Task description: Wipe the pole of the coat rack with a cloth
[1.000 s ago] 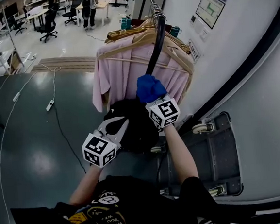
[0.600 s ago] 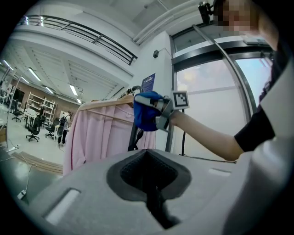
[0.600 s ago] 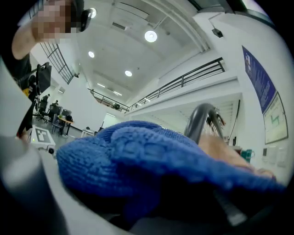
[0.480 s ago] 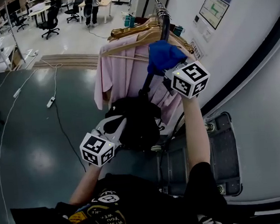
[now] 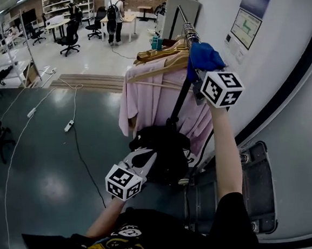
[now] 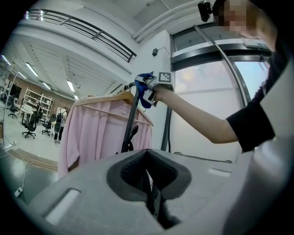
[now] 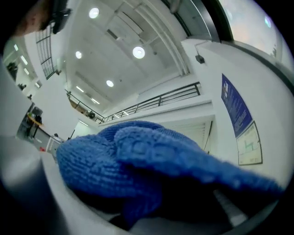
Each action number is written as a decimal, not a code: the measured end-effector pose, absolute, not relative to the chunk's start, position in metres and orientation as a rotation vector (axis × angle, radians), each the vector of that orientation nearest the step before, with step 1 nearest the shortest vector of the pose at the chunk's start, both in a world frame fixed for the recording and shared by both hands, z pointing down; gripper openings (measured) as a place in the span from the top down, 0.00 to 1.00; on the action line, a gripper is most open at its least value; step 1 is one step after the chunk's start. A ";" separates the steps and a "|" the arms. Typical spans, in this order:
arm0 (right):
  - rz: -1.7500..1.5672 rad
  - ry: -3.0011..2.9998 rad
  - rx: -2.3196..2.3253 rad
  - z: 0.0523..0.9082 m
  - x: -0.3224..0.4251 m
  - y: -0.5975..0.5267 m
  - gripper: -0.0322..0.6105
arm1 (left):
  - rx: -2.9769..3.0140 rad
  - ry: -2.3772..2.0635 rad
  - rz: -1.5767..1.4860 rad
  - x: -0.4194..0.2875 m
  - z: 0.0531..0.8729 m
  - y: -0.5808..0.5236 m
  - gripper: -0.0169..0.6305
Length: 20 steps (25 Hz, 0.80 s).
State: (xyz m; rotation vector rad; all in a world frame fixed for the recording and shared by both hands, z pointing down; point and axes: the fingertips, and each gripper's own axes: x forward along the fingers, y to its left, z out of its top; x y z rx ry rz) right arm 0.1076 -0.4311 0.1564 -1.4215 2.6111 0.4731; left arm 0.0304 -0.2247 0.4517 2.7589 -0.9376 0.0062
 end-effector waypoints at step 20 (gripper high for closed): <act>0.257 3.147 -1.016 0.339 0.062 -0.369 0.94 | 2.701 -1.005 0.011 0.011 0.463 -0.224 0.97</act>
